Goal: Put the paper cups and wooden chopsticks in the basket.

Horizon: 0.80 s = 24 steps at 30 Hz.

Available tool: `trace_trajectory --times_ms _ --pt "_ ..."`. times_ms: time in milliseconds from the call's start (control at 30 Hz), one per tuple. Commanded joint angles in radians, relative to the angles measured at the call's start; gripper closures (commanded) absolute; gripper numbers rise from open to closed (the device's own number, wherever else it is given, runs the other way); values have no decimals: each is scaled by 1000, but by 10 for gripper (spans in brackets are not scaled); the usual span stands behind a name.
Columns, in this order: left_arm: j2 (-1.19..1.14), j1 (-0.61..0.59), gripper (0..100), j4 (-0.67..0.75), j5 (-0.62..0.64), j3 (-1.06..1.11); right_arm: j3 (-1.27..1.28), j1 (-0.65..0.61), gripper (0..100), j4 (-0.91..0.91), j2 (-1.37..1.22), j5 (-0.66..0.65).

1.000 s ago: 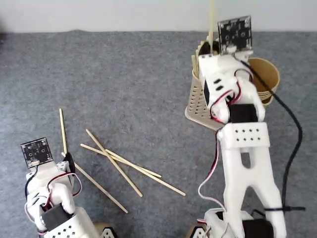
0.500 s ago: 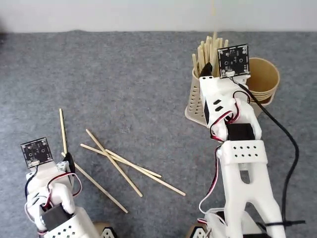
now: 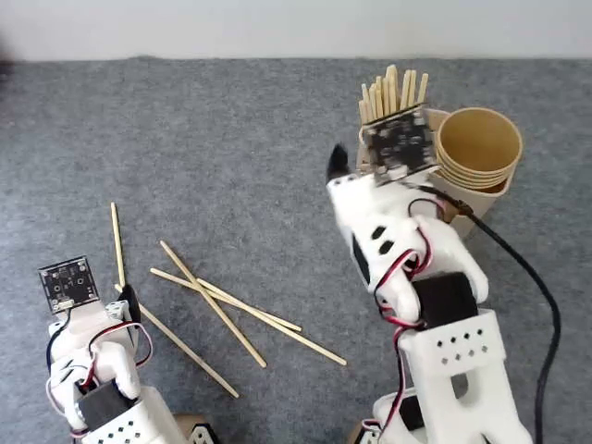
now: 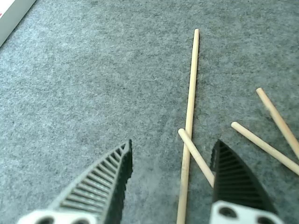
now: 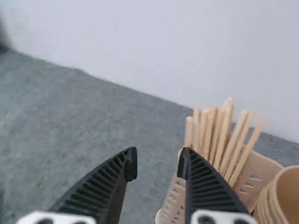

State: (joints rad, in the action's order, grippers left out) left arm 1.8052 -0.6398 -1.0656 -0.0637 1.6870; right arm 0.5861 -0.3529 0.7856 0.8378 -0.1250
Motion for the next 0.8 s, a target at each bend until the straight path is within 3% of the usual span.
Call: trace_trajectory --times_ms 0,300,600,767 --pt "15 -5 739 14 3 -4 -66 -102 899 111 27 -51" --pt "15 -5 739 14 3 -4 64 -363 898 166 -137 -52" --pt "15 -5 739 14 3 -4 84 -489 898 2 -575 -60" --pt "15 -5 739 14 3 -4 31 -553 898 12 -725 -61"
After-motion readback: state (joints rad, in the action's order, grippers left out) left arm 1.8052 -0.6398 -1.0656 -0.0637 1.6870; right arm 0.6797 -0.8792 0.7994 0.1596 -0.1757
